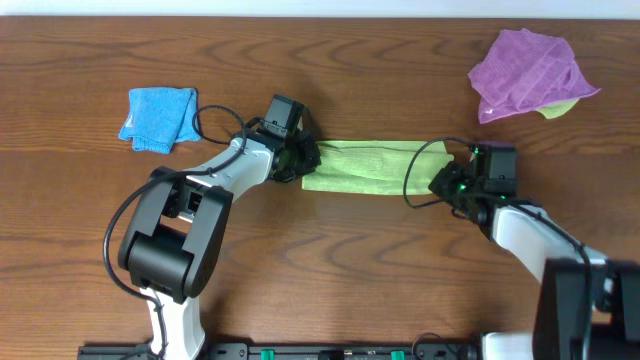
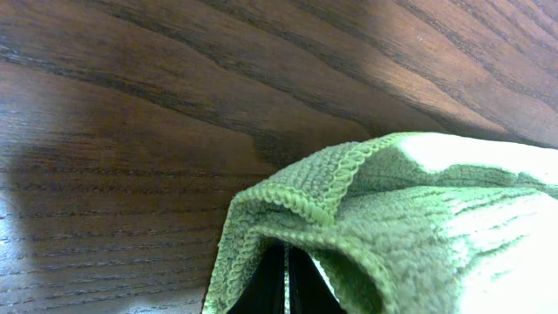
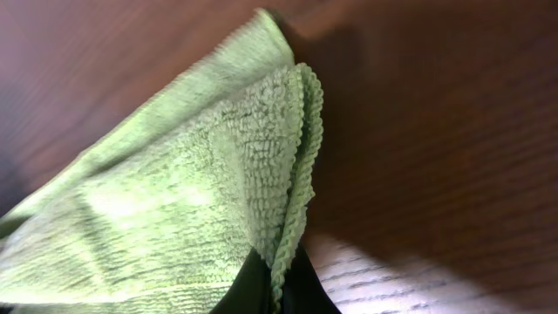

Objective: Fold the cloth
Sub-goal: 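Hold the green strip taut between both grippers and lay it flat, then carry the strip's right end with the right gripper toward the left gripper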

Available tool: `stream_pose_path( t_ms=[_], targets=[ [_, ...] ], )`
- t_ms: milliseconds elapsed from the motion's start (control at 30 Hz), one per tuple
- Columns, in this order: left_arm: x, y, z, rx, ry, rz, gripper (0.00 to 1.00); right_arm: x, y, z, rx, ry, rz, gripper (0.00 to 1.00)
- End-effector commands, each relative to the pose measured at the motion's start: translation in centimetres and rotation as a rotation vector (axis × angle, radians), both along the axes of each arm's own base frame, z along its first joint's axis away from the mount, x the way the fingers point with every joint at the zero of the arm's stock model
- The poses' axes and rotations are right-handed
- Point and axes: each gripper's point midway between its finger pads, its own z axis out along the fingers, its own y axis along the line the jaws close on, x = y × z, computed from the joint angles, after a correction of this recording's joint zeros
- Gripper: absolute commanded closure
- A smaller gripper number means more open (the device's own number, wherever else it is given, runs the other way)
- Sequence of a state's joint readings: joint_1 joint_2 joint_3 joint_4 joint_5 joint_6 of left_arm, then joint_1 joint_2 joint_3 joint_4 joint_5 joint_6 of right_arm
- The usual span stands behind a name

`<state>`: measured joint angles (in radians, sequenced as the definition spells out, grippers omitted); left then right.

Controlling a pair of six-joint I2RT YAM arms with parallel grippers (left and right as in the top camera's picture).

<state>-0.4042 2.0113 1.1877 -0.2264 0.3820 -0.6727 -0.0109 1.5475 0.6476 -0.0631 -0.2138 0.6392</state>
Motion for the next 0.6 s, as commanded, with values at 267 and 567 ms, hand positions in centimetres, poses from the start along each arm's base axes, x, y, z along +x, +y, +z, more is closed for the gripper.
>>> stream_pose_path(
  t_ms=[267, 567],
  targets=[
    [-1.7, 1.2, -3.3, 0.07, 0.059, 0.002, 0.94, 2.6, 4.7, 6.4, -0.067, -0.152, 0.213, 0.99],
    [-1.4, 0.9, -3.1, 0.056, 0.047, 0.005, 0.94, 3.4, 7.9, 8.5, -0.079, -0.21, 0.286, 0.99]
  ],
)
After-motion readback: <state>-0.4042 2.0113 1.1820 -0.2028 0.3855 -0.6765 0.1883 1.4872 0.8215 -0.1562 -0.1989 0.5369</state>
